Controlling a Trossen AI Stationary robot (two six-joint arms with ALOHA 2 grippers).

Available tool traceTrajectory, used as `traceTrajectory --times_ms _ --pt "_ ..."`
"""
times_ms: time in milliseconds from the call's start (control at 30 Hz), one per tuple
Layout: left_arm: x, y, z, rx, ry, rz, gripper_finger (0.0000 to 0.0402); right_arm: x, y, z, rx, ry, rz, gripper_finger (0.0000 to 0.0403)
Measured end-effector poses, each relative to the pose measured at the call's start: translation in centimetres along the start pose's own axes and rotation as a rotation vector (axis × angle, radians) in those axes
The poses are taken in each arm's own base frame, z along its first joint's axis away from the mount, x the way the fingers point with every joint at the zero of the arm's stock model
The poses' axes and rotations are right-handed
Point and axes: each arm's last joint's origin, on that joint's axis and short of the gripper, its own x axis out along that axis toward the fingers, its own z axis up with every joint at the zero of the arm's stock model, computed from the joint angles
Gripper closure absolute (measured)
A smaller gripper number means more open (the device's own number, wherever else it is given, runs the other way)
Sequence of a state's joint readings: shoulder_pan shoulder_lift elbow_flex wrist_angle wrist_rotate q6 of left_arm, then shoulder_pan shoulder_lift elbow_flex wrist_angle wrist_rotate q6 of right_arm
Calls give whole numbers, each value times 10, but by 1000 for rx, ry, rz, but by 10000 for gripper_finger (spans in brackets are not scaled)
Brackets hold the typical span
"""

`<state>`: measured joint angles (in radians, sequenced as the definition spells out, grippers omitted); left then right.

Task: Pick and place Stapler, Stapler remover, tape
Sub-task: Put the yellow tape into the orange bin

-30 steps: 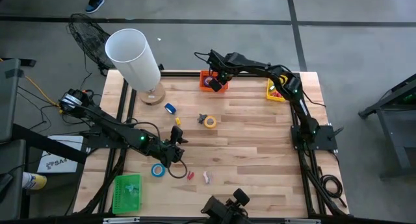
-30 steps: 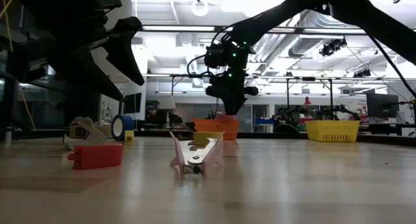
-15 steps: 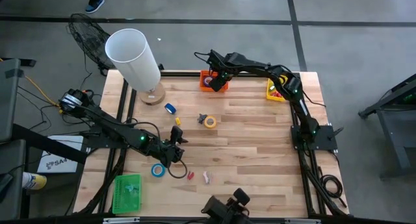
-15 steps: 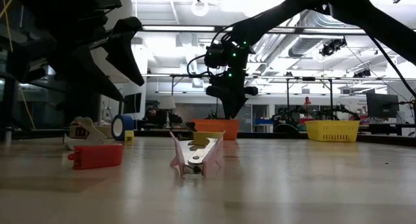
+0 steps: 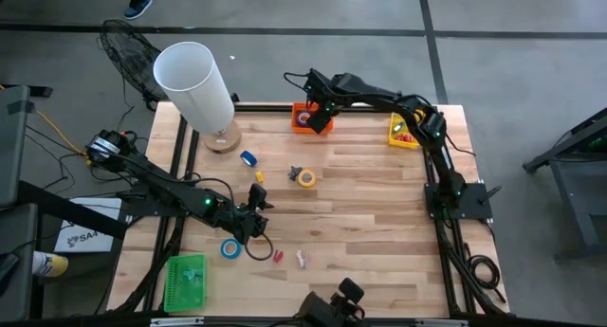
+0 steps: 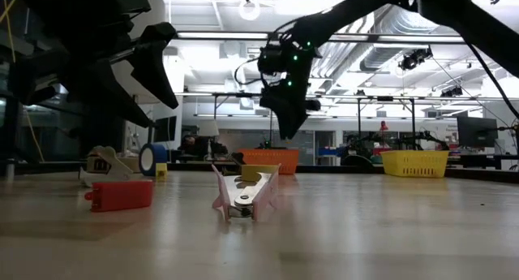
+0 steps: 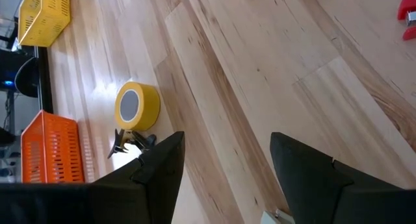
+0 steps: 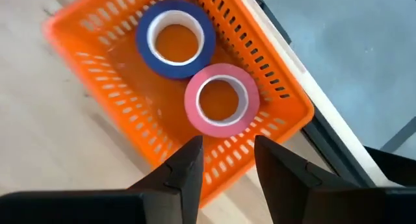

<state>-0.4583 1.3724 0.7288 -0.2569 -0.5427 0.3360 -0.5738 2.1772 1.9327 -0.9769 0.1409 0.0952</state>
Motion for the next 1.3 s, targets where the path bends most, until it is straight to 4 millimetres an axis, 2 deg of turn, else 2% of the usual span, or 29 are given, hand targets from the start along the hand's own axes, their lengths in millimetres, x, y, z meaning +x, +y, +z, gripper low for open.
traceTrajectory --times_ms 167,267,433,600,767,867,1067,1300 --pt "0 0 0 0 1 0 179 -29 8 -2 -35 -36 30 274" --pt "0 0 0 0 1 0 179 -39 20 -5 -80 -40 102 274" --pt "0 -1 -1 5 13 -6 179 -49 53 -15 -205 -2 252 274" --pt "0 -1 -3 1 31 -12 179 -57 91 -30 -390 36 326 274" --pt "0 -1 -3 -2 27 -10 179 -66 126 -44 -534 29 341 274" --pt "0 -1 -3 -9 26 -10 179 -70 142 -50 -604 2 272 274" --pt "0 -1 -3 -10 26 -11 179 -71 160 -57 -635 -18 228 257" --pt "0 -1 -3 -7 30 -14 179 -48 175 -64 -670 52 242 200"
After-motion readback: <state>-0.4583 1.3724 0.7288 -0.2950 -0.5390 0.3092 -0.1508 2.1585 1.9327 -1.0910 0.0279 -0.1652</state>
